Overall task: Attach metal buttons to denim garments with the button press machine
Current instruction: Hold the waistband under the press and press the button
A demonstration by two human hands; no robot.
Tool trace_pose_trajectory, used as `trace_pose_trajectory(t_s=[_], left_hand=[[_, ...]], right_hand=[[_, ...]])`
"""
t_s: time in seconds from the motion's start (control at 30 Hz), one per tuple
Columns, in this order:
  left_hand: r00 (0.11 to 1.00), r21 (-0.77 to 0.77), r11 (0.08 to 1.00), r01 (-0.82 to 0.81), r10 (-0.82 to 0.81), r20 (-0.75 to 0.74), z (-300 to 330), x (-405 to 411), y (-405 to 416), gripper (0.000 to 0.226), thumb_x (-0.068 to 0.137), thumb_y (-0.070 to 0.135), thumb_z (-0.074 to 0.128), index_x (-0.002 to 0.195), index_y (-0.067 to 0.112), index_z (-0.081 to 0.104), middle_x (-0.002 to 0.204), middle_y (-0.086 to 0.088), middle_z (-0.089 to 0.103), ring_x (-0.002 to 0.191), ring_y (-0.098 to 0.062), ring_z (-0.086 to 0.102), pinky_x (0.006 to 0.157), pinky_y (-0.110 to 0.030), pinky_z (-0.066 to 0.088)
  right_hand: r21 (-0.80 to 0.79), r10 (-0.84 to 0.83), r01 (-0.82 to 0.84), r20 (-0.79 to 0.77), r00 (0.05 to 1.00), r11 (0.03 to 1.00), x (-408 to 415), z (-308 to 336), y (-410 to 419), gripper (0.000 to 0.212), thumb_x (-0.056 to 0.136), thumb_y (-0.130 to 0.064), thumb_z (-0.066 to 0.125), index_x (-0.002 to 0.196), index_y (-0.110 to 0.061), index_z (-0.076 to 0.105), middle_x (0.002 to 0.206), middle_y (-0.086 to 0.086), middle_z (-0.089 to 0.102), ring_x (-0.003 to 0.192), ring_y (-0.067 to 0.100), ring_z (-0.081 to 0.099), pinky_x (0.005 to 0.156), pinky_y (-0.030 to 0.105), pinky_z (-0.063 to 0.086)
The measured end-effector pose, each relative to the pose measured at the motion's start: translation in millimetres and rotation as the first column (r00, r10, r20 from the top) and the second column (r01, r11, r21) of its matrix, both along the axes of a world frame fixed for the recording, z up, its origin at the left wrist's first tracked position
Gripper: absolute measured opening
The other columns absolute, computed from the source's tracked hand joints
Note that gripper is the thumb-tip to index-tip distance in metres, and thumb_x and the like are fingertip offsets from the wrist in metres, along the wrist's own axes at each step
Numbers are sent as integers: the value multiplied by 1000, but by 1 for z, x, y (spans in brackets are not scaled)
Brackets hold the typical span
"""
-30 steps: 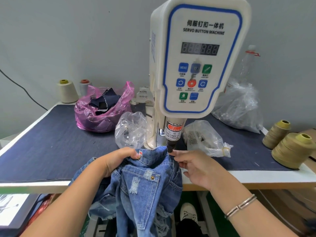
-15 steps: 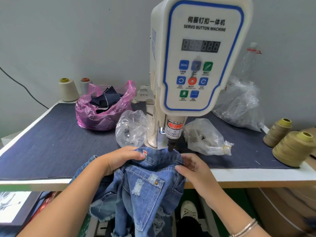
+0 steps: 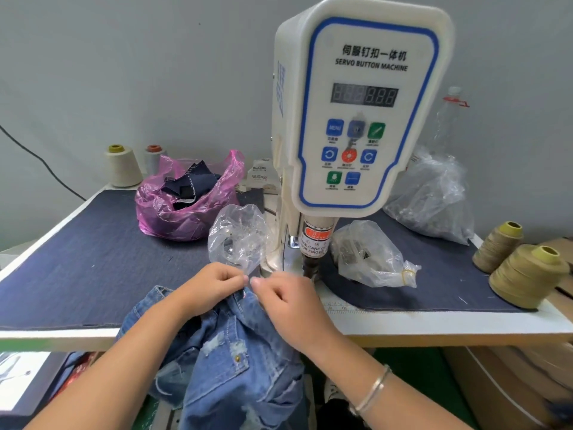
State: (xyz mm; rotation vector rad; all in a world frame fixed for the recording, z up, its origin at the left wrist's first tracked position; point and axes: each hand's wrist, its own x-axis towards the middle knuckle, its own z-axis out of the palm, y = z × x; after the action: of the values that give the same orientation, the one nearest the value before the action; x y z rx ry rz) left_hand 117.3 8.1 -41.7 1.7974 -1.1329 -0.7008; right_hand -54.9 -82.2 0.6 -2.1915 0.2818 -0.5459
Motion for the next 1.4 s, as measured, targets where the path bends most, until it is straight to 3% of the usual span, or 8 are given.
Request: trace_pose_trajectory(t_s=[0.13,0.27,0.4,0.5,0.57,0.77,0.93,1.4], left_hand=[[995,18,997,-72,70,68,-8,3,1,43,67,57,50,51,18,54,57,-1,42,60,-13,35,61,-31,30],[998,13,999,-49,49,-32,-5,2,-1,34,70,55,54,58,27,69,65,0,66,65,-11,54,69,-31,43],[994,-14,997,-79,77,-83,-8,2,-1,35,73,47,55,60,17,69,69,0,69,69,-9,59,76,-28,45],[993,-31,995,-95,93,-79,-13,5,-2,56,68,48,54,65,-7,55,66,-9,50,67,-17,42,70,-32,35],[991,-37,994,-107,104,-79,-17,8,-3,50,73,40,55,65,-10,52,66,-8,48,67,-17,40,68,-31,34],[993,-21,993,-115,115,-24,-16,8,-4,35,74,29,51,45,21,33,53,9,29,53,-6,25,52,-21,24],[993,-25,993,-113,112,-40,-14,7,-4,36,73,25,51,43,23,30,50,11,23,50,-5,20,48,-22,19],[995,-55,995,-78,74,-72,-12,5,-2,38,79,31,53,51,22,27,61,-8,22,59,-20,20,59,-30,18]], right_hand=[[-21,-140,138,-144,980,990,55,4,3,16,93,-25,48,91,-18,62,82,-3,62,75,11,57,63,25,40],[-235,-246,174,-325,913,956,102,4,-10,32,94,-9,43,118,-12,64,114,9,66,102,25,62,75,28,48],[-467,-273,65,-393,878,882,129,-1,-19,31,90,-1,49,114,-9,66,111,13,65,101,28,63,72,27,43],[-631,-321,28,-355,878,775,143,-4,-20,25,91,-5,51,110,-11,64,113,8,65,106,26,62,76,31,42],[-697,-332,0,-341,879,717,152,-10,-22,24,90,-6,51,108,-14,64,114,6,65,107,25,62,77,32,41],[-791,-318,-113,-367,874,602,167,-19,-26,25,91,-6,50,108,-16,65,113,2,66,105,22,63,70,30,37],[-854,-284,-140,-316,905,502,169,-22,-25,23,91,-6,49,103,-17,65,108,-1,67,101,21,64,68,30,37],[-792,-301,-40,-278,912,609,161,-33,-29,21,88,-2,50,100,-12,64,103,4,68,98,25,65,74,31,40]])
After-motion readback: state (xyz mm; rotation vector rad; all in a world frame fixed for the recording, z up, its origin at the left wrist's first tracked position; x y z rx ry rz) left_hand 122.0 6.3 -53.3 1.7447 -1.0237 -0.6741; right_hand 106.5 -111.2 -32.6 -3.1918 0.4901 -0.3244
